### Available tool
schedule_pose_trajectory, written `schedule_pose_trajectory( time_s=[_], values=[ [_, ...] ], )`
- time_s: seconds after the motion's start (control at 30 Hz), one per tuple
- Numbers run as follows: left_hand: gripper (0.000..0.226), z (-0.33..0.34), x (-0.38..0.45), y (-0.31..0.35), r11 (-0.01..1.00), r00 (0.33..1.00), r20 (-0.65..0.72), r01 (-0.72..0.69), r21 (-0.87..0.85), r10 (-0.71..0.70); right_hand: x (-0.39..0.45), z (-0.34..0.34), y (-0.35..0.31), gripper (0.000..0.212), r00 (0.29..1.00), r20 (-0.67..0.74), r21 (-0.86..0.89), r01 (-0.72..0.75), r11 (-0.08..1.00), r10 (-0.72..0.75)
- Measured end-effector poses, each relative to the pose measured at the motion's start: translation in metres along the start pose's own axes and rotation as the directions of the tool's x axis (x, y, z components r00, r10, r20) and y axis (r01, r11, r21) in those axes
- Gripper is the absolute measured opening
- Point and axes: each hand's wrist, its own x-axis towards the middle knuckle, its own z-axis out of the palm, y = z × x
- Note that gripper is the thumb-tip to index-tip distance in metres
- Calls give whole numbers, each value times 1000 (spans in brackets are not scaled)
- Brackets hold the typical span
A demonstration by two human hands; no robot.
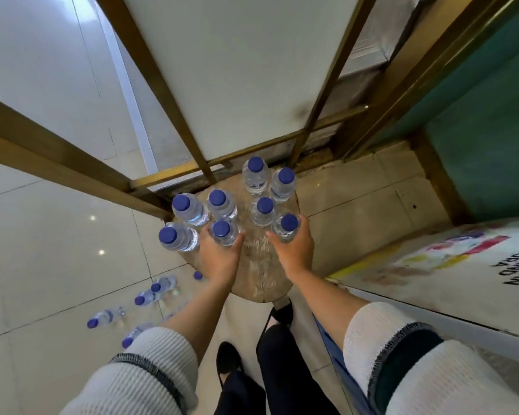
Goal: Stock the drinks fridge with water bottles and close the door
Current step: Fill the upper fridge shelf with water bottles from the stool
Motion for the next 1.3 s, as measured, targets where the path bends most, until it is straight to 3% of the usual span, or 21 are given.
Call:
schedule_pose_trajectory(
  time_s=[0.13,0.43,0.6,0.77,0.83,0.97,1.07,1.3],
  values=[
    [52,0,-2,1,1000,1000,-30,4,-22,-4,-5,-5,-3,59,999,-3,14,32,999,-32],
    [57,-46,-30,-9,994,983,167,-87,67,75,-42,-35,5,47,999,38,39,10,999,-12],
    [38,-87,-58,1,991,965,240,-121,56,104,-87,-58,2,52,991,-16,380,-115,918,130],
    [26,-122,-83,43,974,914,335,-214,-79,228,-131,-92,-31,52,974,-113,637,-81,766,197],
    [24,-136,-98,69,959,886,370,-243,-145,280,-148,-109,-46,56,971,-144,695,-38,718,191],
    [59,-160,-128,123,926,860,369,-265,-268,352,-180,-151,-80,59,975,-184,746,56,664,125],
    [69,-177,-160,173,891,829,356,-327,-316,431,-208,-191,-111,52,964,-263,756,186,628,32],
    [46,-198,-243,288,676,591,341,-557,-482,731,-275,-285,-177,45,854,-478,610,492,622,-207]
  ],
)
